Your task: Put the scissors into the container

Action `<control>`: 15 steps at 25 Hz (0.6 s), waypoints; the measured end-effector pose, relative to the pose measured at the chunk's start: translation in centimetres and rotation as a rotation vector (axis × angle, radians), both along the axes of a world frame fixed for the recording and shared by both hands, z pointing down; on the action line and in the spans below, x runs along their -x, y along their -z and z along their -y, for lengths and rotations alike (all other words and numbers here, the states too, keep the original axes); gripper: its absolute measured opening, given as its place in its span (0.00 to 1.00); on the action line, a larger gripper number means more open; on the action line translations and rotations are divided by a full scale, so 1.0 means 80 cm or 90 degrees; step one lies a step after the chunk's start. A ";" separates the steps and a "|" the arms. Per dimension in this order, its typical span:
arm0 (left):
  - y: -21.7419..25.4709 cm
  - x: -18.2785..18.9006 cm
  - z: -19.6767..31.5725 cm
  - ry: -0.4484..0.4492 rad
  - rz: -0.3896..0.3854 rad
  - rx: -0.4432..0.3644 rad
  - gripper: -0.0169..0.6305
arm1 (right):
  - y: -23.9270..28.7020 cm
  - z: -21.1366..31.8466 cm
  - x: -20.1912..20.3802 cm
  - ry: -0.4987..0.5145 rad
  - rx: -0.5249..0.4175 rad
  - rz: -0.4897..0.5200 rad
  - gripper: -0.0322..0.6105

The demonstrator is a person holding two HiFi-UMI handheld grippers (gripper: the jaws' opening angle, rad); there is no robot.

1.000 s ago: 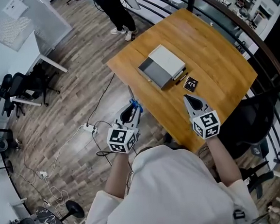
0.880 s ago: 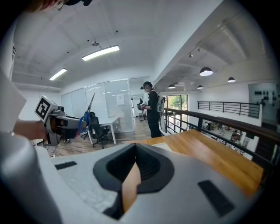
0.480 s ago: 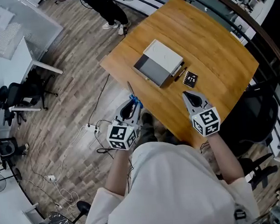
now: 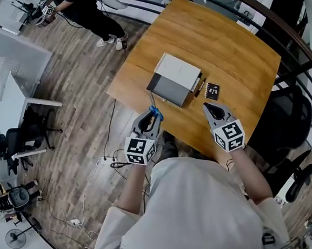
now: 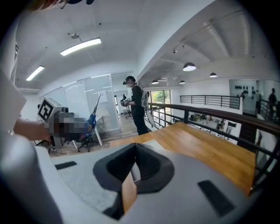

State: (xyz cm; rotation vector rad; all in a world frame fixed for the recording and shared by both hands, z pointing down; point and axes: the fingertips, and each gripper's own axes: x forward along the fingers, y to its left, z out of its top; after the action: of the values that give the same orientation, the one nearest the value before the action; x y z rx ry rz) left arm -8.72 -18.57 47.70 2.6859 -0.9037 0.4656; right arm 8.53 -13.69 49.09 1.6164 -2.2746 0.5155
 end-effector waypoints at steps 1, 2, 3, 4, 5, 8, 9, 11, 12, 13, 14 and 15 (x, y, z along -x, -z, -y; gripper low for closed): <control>-0.006 -0.001 0.008 -0.015 0.009 -0.002 0.14 | -0.002 0.006 0.001 -0.012 0.002 0.000 0.05; -0.014 -0.002 0.017 -0.030 0.019 -0.003 0.14 | -0.003 0.012 0.001 -0.024 0.004 -0.001 0.05; -0.021 -0.003 0.024 -0.046 0.027 -0.002 0.14 | -0.005 0.017 0.002 -0.036 0.006 -0.002 0.05; -0.029 -0.004 0.032 -0.061 0.034 0.002 0.14 | -0.007 0.021 0.002 -0.047 0.008 -0.004 0.05; -0.036 -0.004 0.040 -0.075 0.039 0.006 0.14 | -0.009 0.025 0.003 -0.060 0.011 -0.005 0.05; -0.056 -0.007 0.063 -0.114 0.047 0.019 0.14 | -0.017 0.035 0.004 -0.093 0.022 -0.009 0.05; -0.061 -0.009 0.072 -0.126 0.049 0.022 0.14 | -0.021 0.040 0.004 -0.103 0.026 -0.010 0.05; -0.073 -0.015 0.086 -0.150 0.053 0.027 0.14 | -0.028 0.048 0.003 -0.121 0.034 -0.013 0.05; -0.079 -0.019 0.092 -0.163 0.057 0.029 0.14 | -0.031 0.051 0.003 -0.130 0.038 -0.013 0.05; -0.086 -0.022 0.096 -0.177 0.062 0.032 0.14 | -0.035 0.054 0.003 -0.140 0.042 -0.013 0.05; -0.094 -0.026 0.099 -0.193 0.069 0.034 0.14 | -0.039 0.056 0.003 -0.150 0.046 -0.012 0.05; -0.102 -0.030 0.103 -0.208 0.076 0.037 0.14 | -0.043 0.058 0.004 -0.159 0.050 -0.011 0.05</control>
State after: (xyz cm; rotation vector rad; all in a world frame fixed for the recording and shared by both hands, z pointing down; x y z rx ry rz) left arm -6.35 -26.79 55.83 2.7839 -0.4685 0.7151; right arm 8.21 -18.30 52.55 1.8669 -2.0234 0.6386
